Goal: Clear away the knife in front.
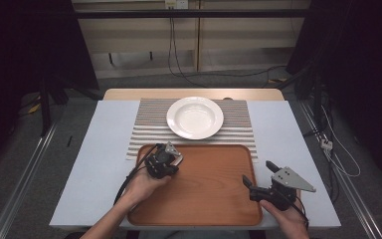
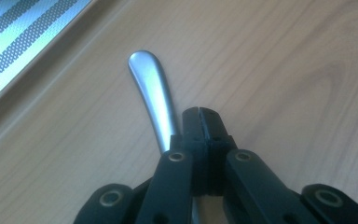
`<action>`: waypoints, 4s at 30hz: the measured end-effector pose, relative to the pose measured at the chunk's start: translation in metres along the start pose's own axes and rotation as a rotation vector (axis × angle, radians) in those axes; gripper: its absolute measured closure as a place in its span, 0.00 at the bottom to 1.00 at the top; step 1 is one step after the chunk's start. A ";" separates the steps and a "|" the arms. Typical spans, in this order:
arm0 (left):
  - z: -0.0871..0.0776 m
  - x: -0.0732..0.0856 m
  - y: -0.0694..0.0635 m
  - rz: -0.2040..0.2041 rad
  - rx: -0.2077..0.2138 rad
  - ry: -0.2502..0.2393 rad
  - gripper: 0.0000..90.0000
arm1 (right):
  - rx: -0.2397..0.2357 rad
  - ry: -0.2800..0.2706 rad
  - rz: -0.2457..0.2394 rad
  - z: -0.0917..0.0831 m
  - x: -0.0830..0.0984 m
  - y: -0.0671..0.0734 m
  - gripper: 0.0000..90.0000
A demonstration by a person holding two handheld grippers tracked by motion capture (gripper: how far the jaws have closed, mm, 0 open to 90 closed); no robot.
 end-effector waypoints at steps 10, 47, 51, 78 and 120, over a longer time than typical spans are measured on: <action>-0.001 0.003 0.005 -0.024 -0.014 -0.009 1.00 | -0.015 -0.002 -0.004 0.000 -0.001 0.002 0.10; -0.010 0.024 0.026 -0.144 -0.030 -0.037 1.00 | -0.005 0.007 0.002 0.003 0.000 0.001 0.10; -0.012 0.028 0.029 -0.153 -0.041 -0.029 1.00 | -0.007 0.007 0.001 0.003 0.000 0.001 0.10; -0.021 0.042 0.035 -0.169 -0.090 0.010 1.00 | -0.012 0.007 -0.001 0.004 -0.001 0.002 0.10; -0.029 0.057 0.043 -0.180 -0.128 0.043 1.00 | -0.015 0.004 -0.002 0.005 -0.001 0.003 0.09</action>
Point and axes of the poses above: each handheld gripper's, and its own axes: z roughly forward along the jaws, x roughly out of its underside, y roughly to its left, the point moved 9 cm from there along z, roughly forward along the jaws, and after that the axes turned 12 degrees about z, right-handed, at the moved point
